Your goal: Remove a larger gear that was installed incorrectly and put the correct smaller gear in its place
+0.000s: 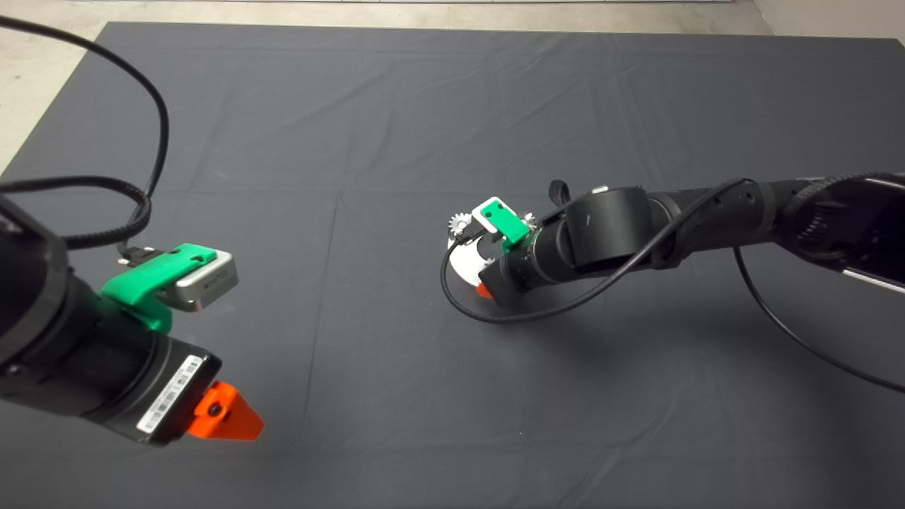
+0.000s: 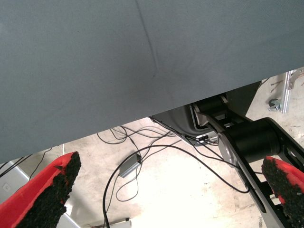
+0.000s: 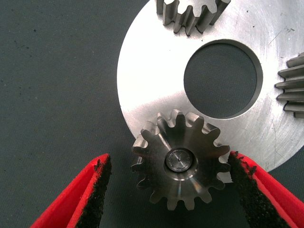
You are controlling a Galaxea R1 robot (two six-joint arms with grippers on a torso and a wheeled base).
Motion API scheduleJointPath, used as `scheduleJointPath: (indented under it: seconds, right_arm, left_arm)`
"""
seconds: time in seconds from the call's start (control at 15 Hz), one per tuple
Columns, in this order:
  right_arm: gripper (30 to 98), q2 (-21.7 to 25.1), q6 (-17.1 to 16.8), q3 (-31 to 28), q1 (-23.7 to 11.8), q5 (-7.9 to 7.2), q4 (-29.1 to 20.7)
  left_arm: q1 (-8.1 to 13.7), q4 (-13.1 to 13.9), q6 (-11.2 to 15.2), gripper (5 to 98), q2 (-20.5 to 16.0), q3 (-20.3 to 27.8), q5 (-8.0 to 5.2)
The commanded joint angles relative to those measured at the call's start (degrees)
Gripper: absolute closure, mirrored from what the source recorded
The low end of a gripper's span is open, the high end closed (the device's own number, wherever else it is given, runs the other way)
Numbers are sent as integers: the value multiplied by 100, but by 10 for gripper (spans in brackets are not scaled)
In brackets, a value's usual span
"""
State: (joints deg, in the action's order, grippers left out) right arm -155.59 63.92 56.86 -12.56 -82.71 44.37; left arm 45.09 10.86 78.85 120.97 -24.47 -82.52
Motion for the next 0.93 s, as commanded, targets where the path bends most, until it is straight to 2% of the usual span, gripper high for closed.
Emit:
scheduleJointPath:
  seconds: [0.0, 0.87]
  right_arm:
    - [633, -12, 33, -10, -107, -2, 115]
    - [633, 23, 33, -10, -98, -8, 115]
  left_arm:
    - [61, -23, 25, 58, 11, 63, -15]
    - [61, -23, 16, 58, -7, 66, -17]
